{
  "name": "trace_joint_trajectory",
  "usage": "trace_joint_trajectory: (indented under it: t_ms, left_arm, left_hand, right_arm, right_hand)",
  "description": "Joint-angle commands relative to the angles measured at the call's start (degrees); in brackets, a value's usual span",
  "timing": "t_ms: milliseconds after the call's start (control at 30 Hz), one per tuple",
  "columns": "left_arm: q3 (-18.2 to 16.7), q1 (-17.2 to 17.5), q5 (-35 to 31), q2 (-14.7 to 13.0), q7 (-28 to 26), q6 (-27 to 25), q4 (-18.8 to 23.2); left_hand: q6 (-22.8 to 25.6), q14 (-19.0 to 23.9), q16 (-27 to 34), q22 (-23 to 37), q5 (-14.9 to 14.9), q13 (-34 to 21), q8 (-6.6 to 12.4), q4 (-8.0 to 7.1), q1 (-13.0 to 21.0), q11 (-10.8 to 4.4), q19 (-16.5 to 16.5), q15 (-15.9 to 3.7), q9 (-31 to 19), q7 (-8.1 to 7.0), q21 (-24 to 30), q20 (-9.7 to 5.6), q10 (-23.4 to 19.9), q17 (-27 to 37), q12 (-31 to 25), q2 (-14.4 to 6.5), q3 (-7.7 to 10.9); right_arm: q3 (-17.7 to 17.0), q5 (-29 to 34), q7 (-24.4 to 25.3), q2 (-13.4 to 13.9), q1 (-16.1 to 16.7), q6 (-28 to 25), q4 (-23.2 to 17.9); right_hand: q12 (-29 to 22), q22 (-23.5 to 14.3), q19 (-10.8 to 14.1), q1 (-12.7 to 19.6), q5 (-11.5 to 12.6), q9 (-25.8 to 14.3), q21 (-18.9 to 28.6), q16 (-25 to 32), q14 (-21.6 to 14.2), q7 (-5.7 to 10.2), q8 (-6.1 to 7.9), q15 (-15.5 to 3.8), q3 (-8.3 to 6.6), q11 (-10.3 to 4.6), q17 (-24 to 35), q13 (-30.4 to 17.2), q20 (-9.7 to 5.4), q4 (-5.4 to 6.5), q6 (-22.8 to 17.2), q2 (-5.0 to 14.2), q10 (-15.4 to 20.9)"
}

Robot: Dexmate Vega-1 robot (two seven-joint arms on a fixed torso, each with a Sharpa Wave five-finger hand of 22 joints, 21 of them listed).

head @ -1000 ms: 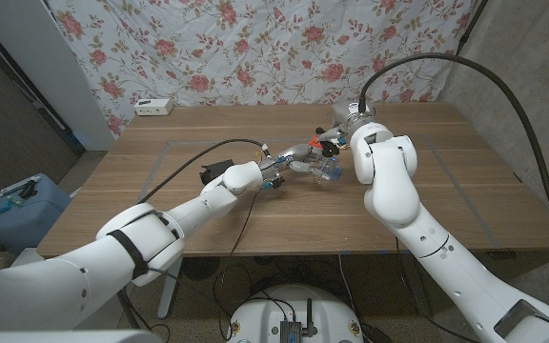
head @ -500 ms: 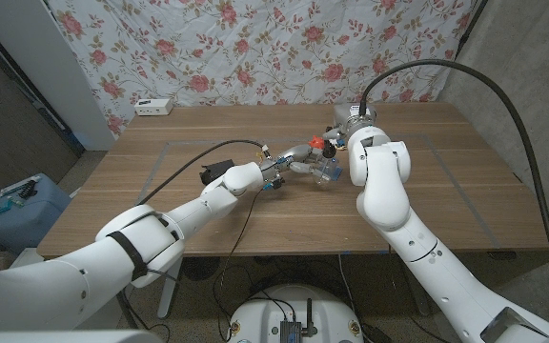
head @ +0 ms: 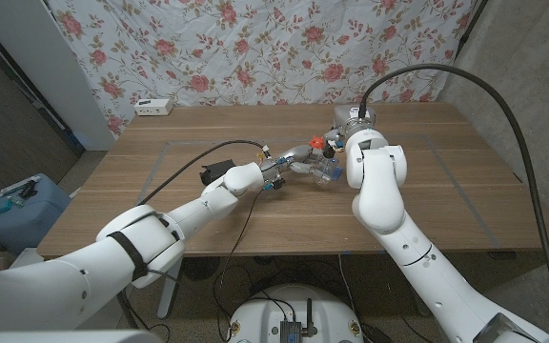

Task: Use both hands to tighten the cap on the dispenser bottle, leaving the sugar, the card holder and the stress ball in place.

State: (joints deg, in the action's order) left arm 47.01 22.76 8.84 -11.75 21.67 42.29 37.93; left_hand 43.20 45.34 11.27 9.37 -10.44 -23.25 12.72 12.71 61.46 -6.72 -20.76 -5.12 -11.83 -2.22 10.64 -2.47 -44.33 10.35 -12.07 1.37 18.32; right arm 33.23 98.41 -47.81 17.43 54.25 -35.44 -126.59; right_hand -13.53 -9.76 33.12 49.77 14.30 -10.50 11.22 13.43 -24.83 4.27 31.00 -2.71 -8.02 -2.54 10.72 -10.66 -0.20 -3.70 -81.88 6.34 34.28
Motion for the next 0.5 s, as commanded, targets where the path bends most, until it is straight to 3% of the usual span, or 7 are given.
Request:
trace_joint_trajectory:
  t_ms: [33,500]
  left_arm:
    - [0.0,-0.1,-0.1,-0.1,0.0,0.1,0.3]
    - [0.2,-1.2,0.2,1.0,0.9,1.5,-2.6]
  left_hand:
    - [4.4,0.4,0.3,0.2,-0.3,-0.3,0.27,-3.75,-2.9,0.00,-0.2,-4.14,-0.3,-1.00,0.0,-3.93,-0.6,0.2,-0.2,-6.3,4.23]
    - [4.6,0.4,0.2,0.2,-0.3,-0.3,0.32,-3.80,-3.0,-0.12,-0.2,-4.03,-0.3,-0.88,0.0,-3.91,-0.6,0.2,-0.2,-6.3,4.29]
  right_arm:
    - [-0.7,-1.0,2.3,-0.4,1.2,-0.2,-1.2]
    - [-1.6,1.0,2.7,-0.5,2.0,0.2,-3.1]
  right_hand:
    - [1.0,-0.1,0.2,-5.5,-1.6,0.2,0.0,-0.6,-0.6,-0.09,1.58,-2.27,2.06,1.00,0.5,-0.1,0.65,1.58,0.2,-1.60,0.3]
    - [1.7,-0.2,0.1,-14.7,-1.9,0.6,0.0,-0.6,-1.0,-0.99,2.84,-0.94,6.00,2.65,1.2,-0.2,1.29,5.33,0.7,-3.95,0.4]
